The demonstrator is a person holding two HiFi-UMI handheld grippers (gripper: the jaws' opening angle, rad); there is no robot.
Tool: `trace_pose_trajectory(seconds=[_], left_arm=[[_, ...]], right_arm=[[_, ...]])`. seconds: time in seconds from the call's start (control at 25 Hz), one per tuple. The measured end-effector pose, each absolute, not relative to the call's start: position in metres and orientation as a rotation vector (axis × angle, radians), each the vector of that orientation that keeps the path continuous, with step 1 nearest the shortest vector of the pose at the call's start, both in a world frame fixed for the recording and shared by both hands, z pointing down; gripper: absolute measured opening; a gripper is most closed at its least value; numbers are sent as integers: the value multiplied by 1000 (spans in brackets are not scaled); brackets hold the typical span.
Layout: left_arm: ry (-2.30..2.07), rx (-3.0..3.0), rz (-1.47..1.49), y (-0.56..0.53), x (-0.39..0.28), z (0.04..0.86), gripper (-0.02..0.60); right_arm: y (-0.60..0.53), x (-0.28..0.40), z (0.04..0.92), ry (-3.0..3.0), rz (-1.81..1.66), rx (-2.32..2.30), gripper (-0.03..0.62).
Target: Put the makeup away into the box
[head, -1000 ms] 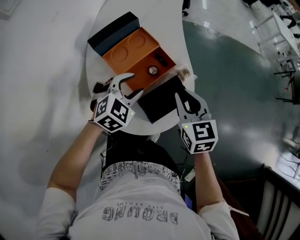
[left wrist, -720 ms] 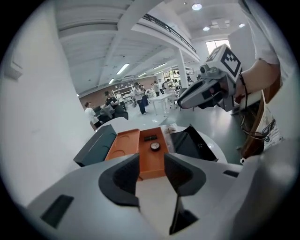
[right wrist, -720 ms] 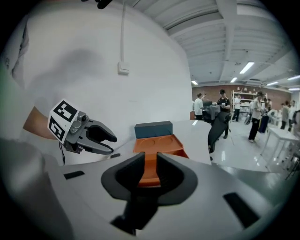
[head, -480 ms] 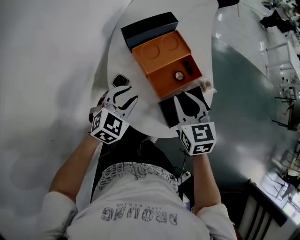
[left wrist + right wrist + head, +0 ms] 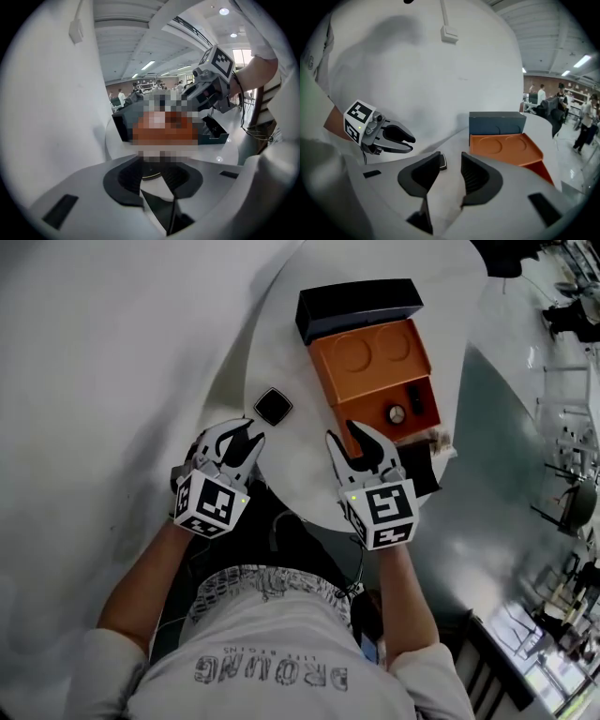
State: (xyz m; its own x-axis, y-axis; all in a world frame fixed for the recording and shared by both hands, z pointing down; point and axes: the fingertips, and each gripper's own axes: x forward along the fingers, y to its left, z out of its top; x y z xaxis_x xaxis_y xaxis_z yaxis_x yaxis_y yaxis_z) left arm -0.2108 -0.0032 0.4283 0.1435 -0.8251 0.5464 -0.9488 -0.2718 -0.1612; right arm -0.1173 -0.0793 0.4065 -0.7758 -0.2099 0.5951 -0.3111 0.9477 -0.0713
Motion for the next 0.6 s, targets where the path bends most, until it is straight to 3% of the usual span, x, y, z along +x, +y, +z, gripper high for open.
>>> trace_pose_trajectory(seconds=[0.32, 0.6], left_arm=[[-1790, 2094, 758, 20, -243, 440, 93], [-1791, 2043, 718, 32, -253, 457, 84]], right_arm=[[-56, -180, 432, -2452, 219, 199, 187], [-46, -212, 471, -2383, 196, 98, 257]])
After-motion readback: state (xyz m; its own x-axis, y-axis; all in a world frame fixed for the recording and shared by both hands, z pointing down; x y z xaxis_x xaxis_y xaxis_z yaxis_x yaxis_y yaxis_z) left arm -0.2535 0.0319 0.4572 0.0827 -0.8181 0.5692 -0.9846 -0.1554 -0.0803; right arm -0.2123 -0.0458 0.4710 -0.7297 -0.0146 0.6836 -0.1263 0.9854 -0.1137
